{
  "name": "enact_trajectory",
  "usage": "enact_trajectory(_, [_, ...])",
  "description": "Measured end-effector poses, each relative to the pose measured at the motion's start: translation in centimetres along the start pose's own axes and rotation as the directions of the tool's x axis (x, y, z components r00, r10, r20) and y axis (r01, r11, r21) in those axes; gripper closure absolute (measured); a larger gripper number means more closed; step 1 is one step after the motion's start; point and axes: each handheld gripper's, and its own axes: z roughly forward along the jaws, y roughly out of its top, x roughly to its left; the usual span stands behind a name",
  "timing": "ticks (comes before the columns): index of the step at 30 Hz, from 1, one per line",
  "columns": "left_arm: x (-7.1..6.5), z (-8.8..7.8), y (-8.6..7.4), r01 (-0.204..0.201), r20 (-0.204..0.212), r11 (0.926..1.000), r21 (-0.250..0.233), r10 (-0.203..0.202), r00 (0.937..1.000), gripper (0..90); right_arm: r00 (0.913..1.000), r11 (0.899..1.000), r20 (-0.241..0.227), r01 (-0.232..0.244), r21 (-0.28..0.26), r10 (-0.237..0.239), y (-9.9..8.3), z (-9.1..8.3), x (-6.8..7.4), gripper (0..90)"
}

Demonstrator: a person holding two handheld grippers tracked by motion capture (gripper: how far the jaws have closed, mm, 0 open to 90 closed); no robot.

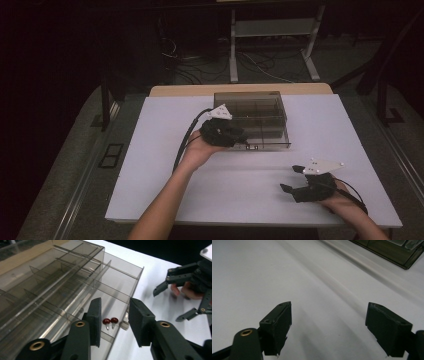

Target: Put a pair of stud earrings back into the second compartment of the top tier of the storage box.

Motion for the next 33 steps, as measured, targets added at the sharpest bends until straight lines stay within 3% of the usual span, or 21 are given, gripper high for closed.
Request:
enact_trajectory(5, [-0.5,-1.1,-0.2,-0.006,0.0,1.0,0.002,0.006,1.0,55.6,1.0,1.0,0.004,0.0,0.0,0.0,0.0,0.0,-0.1,20.4])
enact_trajectory(15, [-1.8,-2.3,-1.0,0.023,0.009,0.9993,-0.03,-0.023,0.9997,51.7,1.0,1.0,0.009,-0.004,-0.002,0.004,0.0,0.0,-0.1,20.4])
enact_trajectory(19, [-2.3,-2.5,-1.8,0.016,0.014,0.9998,-0.011,-0.016,0.9998,51.7,0.9999,1.0,0.01,-0.006,0.0,0.006,0.0,0.0,-0.1,20.4])
enact_trajectory(26, [-3.1,-2.4,-3.1,0.002,0.012,0.9999,-0.015,-0.002,0.9999,60.4,0.9999,1.0,0.011,0.002,0.0,-0.002,0.0,0.1,-0.1,20.4])
enact_trajectory(33, [-3.3,-1.2,-3.5,-0.022,0.002,0.9997,-0.007,0.022,0.9997,73.8,1.0,1.0,0.008,0.003,0.0,-0.003,0.0,0.1,-0.1,20.4])
